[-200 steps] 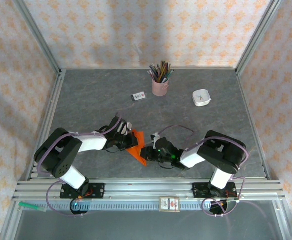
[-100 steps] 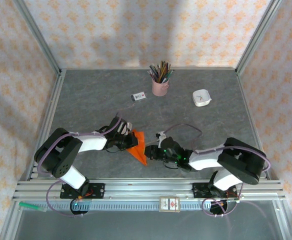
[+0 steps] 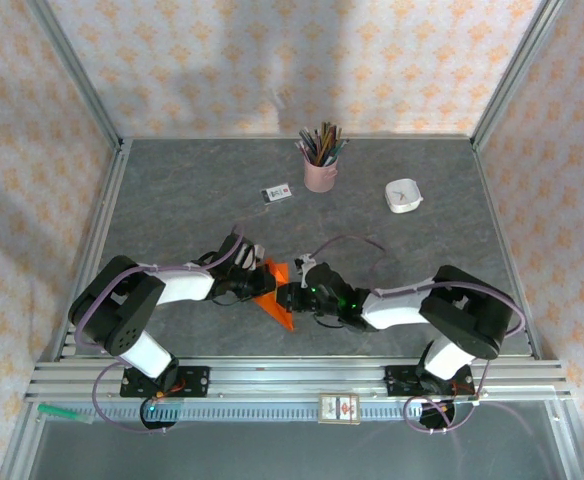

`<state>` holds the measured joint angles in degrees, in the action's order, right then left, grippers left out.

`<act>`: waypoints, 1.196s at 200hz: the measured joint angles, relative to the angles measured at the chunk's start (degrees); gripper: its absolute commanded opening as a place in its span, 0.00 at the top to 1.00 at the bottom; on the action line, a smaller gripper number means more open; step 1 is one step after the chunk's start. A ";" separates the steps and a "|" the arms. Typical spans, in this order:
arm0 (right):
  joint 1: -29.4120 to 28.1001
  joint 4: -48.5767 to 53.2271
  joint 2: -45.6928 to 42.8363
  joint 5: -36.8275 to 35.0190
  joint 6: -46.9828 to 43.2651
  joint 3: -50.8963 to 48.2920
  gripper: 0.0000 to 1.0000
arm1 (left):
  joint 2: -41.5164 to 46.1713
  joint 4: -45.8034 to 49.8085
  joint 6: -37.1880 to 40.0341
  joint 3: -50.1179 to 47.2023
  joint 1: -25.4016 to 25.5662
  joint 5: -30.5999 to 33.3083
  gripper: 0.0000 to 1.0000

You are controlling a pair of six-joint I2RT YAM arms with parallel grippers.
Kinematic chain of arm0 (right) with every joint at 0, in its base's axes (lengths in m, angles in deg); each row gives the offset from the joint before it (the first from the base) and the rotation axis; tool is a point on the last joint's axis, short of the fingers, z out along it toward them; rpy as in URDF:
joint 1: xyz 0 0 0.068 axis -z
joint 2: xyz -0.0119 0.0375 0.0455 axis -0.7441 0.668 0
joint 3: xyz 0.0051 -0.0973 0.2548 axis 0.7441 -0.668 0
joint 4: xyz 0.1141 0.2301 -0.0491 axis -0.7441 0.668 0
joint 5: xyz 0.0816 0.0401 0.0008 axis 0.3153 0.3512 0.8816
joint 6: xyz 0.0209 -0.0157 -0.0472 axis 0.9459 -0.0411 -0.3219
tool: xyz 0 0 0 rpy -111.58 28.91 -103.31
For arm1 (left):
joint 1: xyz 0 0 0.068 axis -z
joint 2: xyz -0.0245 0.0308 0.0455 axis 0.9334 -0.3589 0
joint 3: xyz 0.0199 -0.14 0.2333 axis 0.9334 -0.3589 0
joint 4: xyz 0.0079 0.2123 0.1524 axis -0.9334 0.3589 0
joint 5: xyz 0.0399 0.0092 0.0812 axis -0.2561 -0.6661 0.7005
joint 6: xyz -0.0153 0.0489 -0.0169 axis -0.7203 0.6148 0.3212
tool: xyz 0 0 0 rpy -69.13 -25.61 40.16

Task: Fold a paper plane with a square sheet of paper (pick it up from the middle)
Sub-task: Perform the fourth fold on the wing at the bottom-center of the table.

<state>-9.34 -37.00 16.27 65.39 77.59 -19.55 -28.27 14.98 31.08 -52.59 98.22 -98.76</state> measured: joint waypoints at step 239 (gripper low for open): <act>-5.38 12.79 -6.29 -2.36 -8.57 1.40 0.86 | -0.90 -0.42 0.22 0.42 -0.04 -0.02 0.90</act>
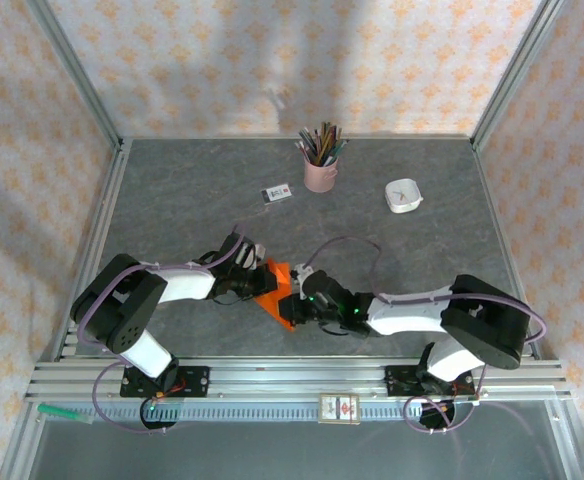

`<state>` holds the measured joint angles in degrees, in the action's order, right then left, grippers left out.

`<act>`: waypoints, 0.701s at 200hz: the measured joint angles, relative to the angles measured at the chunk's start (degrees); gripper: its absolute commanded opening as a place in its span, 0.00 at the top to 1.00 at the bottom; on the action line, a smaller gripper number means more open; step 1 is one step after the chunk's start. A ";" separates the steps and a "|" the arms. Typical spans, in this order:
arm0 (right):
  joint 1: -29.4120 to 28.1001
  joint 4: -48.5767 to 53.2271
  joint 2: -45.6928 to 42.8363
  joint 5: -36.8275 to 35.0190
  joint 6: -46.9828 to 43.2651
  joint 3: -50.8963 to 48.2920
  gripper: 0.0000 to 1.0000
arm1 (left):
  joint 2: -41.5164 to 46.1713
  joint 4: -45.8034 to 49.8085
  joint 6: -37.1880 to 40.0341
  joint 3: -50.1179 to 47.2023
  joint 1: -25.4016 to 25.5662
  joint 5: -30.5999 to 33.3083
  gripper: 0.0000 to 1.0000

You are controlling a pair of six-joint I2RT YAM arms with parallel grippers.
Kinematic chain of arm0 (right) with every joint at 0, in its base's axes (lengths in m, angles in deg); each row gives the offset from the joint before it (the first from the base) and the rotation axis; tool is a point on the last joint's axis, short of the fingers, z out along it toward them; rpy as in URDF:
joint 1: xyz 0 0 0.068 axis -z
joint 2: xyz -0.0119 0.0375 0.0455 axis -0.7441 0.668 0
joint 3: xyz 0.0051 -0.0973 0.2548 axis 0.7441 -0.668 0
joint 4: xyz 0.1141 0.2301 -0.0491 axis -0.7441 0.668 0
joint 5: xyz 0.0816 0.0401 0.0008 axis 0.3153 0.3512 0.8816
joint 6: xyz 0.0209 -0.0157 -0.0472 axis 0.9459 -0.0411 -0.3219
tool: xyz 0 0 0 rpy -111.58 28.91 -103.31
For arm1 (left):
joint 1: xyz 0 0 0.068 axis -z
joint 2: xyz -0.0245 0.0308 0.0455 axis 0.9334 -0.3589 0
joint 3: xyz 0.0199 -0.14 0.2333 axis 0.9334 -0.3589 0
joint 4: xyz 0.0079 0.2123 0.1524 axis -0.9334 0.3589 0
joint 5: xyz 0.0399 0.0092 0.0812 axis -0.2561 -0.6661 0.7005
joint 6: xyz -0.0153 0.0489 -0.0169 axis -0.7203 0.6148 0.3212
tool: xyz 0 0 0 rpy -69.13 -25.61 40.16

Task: Fold a paper plane with a square sheet of paper (pick it up from the middle)
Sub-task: Perform the fourth fold on the wing at the bottom-center of the table.

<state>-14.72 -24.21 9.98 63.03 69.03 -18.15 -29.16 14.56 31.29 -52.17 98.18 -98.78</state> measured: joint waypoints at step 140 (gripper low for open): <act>-2.36 9.25 8.87 -4.70 -2.45 7.91 0.89 | 0.00 0.07 0.17 0.07 0.00 0.00 0.90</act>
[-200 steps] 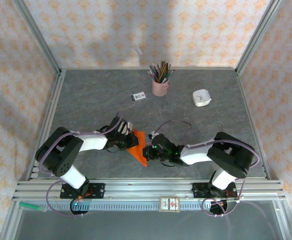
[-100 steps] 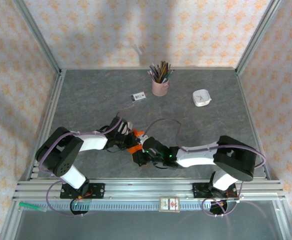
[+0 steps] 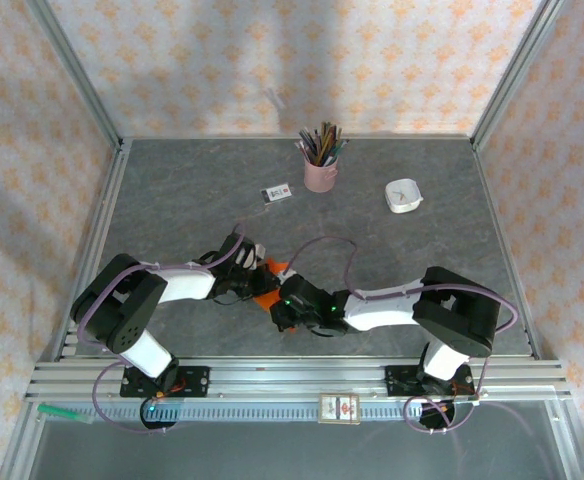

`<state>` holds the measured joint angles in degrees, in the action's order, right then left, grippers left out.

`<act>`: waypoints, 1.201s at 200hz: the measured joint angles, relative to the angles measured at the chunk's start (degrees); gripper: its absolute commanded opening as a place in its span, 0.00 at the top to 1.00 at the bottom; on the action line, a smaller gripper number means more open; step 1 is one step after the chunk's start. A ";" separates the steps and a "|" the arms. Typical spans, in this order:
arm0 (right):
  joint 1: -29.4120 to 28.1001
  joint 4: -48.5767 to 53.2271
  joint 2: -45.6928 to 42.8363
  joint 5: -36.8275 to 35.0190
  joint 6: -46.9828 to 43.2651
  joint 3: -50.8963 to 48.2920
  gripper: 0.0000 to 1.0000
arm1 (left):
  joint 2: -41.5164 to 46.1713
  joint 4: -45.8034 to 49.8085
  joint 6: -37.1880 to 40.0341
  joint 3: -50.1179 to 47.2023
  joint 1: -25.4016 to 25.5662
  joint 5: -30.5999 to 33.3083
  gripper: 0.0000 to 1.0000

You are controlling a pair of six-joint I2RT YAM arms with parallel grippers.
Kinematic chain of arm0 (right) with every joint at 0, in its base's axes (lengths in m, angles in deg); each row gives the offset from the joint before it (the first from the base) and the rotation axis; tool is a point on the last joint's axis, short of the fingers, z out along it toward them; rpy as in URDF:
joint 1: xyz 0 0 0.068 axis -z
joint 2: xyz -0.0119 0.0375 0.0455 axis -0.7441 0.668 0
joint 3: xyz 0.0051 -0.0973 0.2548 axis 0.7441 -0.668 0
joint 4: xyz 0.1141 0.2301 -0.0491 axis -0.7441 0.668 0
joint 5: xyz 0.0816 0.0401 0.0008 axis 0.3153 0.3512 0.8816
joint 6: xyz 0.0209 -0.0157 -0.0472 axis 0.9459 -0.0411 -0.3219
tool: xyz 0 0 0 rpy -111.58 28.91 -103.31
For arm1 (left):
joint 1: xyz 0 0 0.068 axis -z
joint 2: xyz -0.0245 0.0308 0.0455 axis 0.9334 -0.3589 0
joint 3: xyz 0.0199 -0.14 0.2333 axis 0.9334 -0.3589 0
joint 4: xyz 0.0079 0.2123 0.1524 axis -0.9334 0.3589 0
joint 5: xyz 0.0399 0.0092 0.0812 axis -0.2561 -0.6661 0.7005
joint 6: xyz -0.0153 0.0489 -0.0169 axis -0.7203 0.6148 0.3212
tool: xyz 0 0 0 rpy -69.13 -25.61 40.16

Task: Fold a paper plane with a square sheet of paper (pick it up from the middle)
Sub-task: Perform the fourth fold on the wing at the bottom-center of the table.

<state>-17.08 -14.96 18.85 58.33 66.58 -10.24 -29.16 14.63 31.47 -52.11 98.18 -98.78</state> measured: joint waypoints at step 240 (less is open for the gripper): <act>-3.23 -2.36 -3.93 0.15 4.13 -7.54 0.94 | -0.76 0.11 -0.02 0.63 0.07 -0.04 0.90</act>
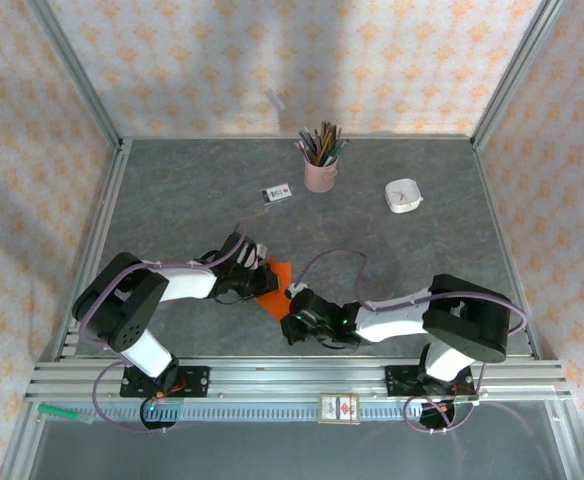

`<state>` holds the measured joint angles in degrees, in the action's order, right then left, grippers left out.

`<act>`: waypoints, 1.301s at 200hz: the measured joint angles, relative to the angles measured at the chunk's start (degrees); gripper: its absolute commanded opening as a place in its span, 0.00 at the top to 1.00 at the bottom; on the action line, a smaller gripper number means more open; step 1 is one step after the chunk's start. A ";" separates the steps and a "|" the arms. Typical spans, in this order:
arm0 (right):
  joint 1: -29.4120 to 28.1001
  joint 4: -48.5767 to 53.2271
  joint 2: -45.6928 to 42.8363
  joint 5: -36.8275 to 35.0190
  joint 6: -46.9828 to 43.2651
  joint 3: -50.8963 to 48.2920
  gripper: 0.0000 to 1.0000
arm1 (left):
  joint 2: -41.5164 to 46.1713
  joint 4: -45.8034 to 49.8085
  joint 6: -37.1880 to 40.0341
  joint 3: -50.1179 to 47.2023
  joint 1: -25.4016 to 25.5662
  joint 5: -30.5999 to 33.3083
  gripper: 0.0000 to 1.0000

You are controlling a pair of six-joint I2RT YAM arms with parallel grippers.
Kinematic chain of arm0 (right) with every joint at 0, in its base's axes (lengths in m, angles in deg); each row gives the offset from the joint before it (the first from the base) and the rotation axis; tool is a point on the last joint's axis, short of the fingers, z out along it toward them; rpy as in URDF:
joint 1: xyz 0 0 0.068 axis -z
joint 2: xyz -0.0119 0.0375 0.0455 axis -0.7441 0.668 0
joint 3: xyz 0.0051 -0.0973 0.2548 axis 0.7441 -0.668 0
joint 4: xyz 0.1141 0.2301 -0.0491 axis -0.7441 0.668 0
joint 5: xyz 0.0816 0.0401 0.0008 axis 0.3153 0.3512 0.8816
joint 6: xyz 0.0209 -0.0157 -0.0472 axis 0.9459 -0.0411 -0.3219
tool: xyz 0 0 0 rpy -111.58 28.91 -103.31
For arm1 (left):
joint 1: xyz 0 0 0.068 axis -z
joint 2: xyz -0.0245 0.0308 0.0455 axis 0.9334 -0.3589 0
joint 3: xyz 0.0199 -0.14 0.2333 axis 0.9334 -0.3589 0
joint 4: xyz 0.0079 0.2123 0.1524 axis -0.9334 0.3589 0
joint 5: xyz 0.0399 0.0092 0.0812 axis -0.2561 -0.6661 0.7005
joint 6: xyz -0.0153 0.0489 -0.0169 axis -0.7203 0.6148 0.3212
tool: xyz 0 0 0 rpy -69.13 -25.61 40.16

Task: Fold a paper plane with a square sheet of paper (pick it up from the middle)
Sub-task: Perform the fourth fold on the wing at the bottom-center of the table.

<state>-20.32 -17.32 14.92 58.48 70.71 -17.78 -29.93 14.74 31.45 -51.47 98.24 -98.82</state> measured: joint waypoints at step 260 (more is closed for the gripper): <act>5.20 5.62 -2.01 6.10 -2.27 7.34 0.97 | -0.22 -0.11 0.00 0.02 -0.02 -0.04 0.90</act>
<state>-15.11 -11.71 12.90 64.58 68.44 -10.43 -30.15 14.63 31.45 -51.45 98.22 -98.87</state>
